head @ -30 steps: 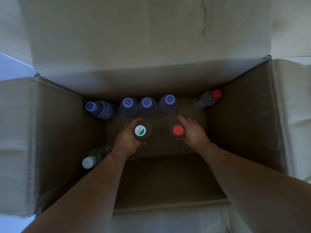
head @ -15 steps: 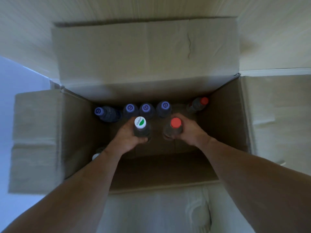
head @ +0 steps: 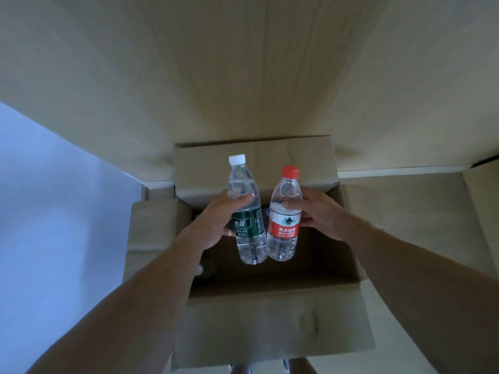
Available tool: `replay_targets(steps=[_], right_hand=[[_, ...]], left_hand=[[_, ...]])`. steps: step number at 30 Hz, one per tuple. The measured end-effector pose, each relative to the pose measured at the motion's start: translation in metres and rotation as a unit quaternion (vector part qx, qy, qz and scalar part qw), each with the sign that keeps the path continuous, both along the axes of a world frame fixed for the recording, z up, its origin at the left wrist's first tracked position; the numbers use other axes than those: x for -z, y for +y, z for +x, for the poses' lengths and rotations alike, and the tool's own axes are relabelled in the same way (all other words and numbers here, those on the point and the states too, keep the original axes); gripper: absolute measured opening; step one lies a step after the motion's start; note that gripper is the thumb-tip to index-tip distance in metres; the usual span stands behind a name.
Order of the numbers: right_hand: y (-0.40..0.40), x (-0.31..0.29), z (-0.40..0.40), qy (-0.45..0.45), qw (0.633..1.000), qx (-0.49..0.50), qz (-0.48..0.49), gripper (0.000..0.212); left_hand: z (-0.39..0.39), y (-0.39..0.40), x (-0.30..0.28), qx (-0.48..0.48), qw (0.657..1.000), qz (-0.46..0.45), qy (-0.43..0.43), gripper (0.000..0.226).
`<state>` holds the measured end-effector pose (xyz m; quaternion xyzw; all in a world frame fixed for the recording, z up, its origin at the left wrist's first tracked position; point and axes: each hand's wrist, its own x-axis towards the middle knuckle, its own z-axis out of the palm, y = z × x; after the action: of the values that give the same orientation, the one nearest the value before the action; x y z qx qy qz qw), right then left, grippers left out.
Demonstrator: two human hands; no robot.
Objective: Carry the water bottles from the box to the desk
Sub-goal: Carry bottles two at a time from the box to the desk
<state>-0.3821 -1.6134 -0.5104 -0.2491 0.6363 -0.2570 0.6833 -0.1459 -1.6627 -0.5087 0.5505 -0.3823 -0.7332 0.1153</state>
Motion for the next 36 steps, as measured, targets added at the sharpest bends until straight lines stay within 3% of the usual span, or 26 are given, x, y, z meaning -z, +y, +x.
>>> replay_targets(steps=[5, 11, 17, 24, 28, 36], right_hand=[[-0.010, -0.090, 0.010, -0.005, 0.998, 0.037, -0.040, 0.043], [-0.017, -0.191, 0.014, 0.001, 0.994, 0.100, -0.038, 0.058], [-0.020, -0.272, -0.008, -0.052, 0.989, 0.128, -0.053, 0.042], [-0.014, -0.312, -0.033, -0.045, 0.993, 0.056, -0.091, 0.053], [-0.005, -0.329, -0.040, -0.031, 0.992, 0.074, -0.098, 0.047], [0.040, -0.364, -0.060, -0.018, 0.985, 0.130, -0.115, 0.040]], left_hand=[[-0.019, -0.003, -0.085, -0.024, 0.998, -0.020, 0.048, 0.068], [-0.035, -0.016, -0.183, -0.011, 0.997, -0.045, 0.062, 0.070], [-0.043, -0.029, -0.262, 0.069, 0.993, -0.069, 0.069, 0.052], [-0.052, -0.027, -0.311, 0.096, 0.988, -0.113, 0.035, 0.045], [-0.058, -0.019, -0.331, 0.076, 0.989, -0.123, 0.041, 0.054], [-0.086, 0.006, -0.358, 0.091, 0.984, -0.141, 0.057, 0.049]])
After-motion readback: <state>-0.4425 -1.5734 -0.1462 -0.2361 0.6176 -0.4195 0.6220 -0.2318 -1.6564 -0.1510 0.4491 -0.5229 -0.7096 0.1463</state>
